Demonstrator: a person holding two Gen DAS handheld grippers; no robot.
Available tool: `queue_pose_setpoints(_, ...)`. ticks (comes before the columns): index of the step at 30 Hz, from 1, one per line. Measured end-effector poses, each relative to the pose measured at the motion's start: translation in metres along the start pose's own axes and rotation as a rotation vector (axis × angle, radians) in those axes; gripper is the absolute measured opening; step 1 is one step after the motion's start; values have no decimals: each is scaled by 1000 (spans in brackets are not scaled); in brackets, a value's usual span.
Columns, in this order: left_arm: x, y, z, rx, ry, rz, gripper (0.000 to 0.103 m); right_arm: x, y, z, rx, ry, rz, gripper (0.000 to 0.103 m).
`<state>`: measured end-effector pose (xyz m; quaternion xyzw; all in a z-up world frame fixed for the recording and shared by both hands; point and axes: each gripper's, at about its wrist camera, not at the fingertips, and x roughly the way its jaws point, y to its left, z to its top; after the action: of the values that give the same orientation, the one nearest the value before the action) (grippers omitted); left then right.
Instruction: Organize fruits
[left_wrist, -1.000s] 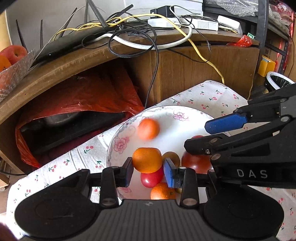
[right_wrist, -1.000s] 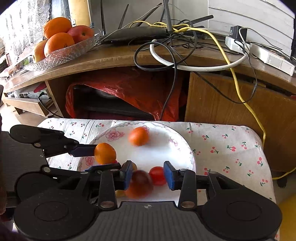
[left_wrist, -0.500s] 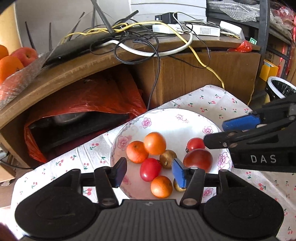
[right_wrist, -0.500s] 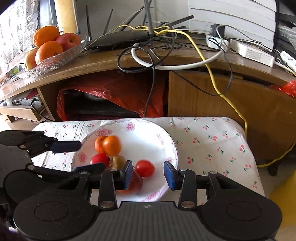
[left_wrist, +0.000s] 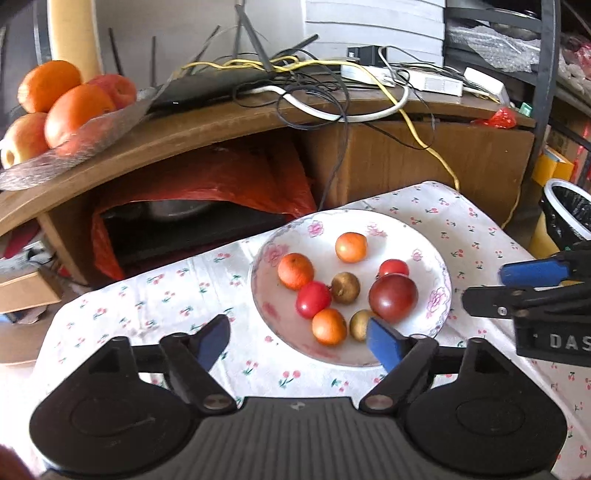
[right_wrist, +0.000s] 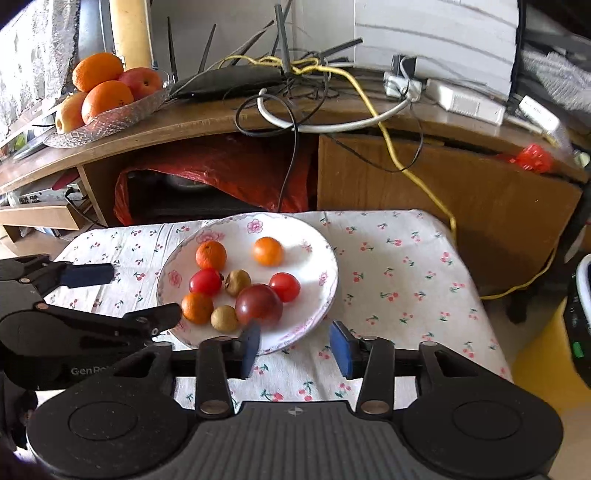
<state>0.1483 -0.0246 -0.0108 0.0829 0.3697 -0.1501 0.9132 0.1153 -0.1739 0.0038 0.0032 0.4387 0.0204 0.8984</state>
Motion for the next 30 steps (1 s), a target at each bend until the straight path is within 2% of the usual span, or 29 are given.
queue_pose_setpoints(7,-16,1,-12,-53,-20,-4,103,-14,5,-10,14,-22,-14,40)
queue_pose_setpoints(18,-34,-8,-23,-14,-47,66,103,-31,14,-21,14,-36,-27,40)
queue_pose_setpoints(30,-56,-2,-36,-86,-52,38,103,-55,27,-33,22,-59,-20,42)
